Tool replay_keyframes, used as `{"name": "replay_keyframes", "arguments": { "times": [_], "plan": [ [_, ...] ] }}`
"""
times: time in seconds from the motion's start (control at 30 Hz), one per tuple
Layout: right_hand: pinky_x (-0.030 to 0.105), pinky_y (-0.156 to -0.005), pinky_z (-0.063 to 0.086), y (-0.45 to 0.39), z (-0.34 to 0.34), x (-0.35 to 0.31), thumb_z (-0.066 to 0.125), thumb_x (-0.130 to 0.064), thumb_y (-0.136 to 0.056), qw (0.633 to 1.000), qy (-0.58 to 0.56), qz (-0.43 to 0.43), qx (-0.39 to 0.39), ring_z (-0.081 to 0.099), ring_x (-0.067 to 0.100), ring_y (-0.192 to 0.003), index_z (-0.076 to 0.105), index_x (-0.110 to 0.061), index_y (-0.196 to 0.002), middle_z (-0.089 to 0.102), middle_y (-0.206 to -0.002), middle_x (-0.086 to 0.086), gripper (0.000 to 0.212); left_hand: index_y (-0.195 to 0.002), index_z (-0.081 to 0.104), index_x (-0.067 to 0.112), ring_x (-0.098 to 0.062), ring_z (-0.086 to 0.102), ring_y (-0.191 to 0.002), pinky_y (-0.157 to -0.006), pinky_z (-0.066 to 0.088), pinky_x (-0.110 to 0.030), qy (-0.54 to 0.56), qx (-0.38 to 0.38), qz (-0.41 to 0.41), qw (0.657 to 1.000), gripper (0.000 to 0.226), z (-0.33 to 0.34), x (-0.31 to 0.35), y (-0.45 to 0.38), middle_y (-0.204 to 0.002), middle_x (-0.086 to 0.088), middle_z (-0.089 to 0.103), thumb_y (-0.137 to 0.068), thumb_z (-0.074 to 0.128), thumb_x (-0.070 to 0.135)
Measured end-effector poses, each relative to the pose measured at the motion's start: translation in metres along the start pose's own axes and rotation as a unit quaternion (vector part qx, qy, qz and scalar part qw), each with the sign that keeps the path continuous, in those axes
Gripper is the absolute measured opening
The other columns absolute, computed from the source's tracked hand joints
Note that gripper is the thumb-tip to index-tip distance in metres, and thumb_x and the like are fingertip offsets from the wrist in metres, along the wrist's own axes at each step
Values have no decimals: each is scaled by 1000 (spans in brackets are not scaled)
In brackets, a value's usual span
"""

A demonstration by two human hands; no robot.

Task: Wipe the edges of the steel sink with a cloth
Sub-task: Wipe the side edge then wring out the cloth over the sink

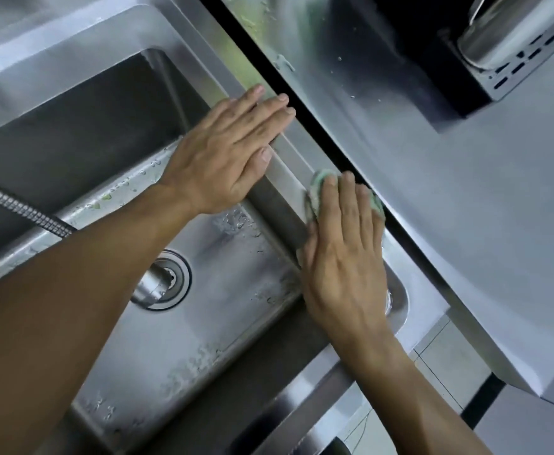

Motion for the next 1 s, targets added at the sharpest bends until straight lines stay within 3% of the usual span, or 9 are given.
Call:
{"name": "replay_keyframes", "arguments": {
  "times": [0.23, 0.33, 0.47, 0.6, 0.77, 0.83, 0.9, 0.97, 1.0],
  "plan": [
    [52, -128, 14, -23, 4, -8, 41, -18, -106, 999, -51, -3, -10, 19, 37, -157, 29, -3, -160, 24, -167, 21, 57, -160, 32, 5, -30, 20, -158, -129, 17, -50, 63, 39, 2, 997, 59, -1, 44, -2, -167, -12, 30, -101, 38, 13],
    [52, -128, 14, -19, 1, 3, 42, -18, -106, 997, -49, -42, -32, 17, 34, -158, 27, -4, -161, 22, -169, 19, 58, -160, 33, 7, -29, 23, -157, -128, 19, -48, 60, 32, -7, 998, 55, 6, 47, 0, -167, -11, 31, -107, 32, 23],
    [47, -129, 6, 28, -15, 32, 40, -20, -103, 997, -25, -17, -69, 6, 29, -160, 18, -9, -163, 12, -172, 14, 66, -162, 29, 11, -25, 18, -159, -129, 15, -44, 32, 15, 12, 999, 57, 9, 39, 3, -169, -7, 27, -109, 26, 33],
    [43, -130, 5, 17, -16, 33, 31, -27, -109, 997, -29, -25, -67, 8, 28, -160, 19, -9, -163, 14, -172, 12, 59, -162, 28, 12, -25, 18, -159, -129, 15, -43, 26, 29, 6, 999, 57, 12, 40, 4, -169, -6, 27, -110, 24, 34],
    [45, -130, 13, 11, -28, 58, 28, -34, -111, 985, -56, -115, -118, 10, 19, -160, 20, -14, -164, 17, -172, 6, 57, -162, 30, 12, -26, 19, -159, -129, 14, -41, 20, 33, 11, 999, 57, 13, 40, 5, -169, -7, 28, -110, 22, 33],
    [33, -129, 17, 26, -39, 76, 33, -31, -111, 981, -113, -87, -128, 18, 8, -157, 29, -21, -162, 26, -169, -2, 52, -162, 29, 12, -26, 19, -159, -129, 12, -40, 20, 33, 5, 999, 57, 14, 43, 4, -169, -7, 28, -110, 21, 34],
    [13, -113, 33, 27, -56, 87, 42, -28, -110, 965, -230, 17, -122, 46, -6, -138, 52, -33, -150, 55, -151, -15, 41, -162, 28, 13, -25, 18, -159, -129, 11, -41, 22, 31, -10, 999, 57, 14, 44, 5, -169, -7, 27, -110, 21, 34],
    [12, -94, 47, 16, -75, 96, 48, -26, -109, 930, -331, 96, -130, 65, -6, -111, 68, -37, -131, 73, -121, -20, 32, -163, 27, 15, -25, 16, -159, -129, 13, -44, 25, 28, -22, 999, 57, 13, 45, 5, -170, -5, 26, -109, 22, 34],
    [15, -92, 51, 10, -87, 101, 48, -25, -109, 925, -343, 104, -125, 68, -3, -104, 72, -38, -124, 76, -113, -19, 31, -163, 26, 15, -25, 16, -159, -129, 14, -45, 24, 27, -24, 999, 57, 13, 46, 5, -170, -5, 25, -109, 23, 33]
  ]
}}
Point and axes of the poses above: each hand's wrist, its own y-axis away from the middle knuckle, its own z-axis out of the palm, x = y × z, the point moved 2 cm from there along -y, towards the middle knuckle
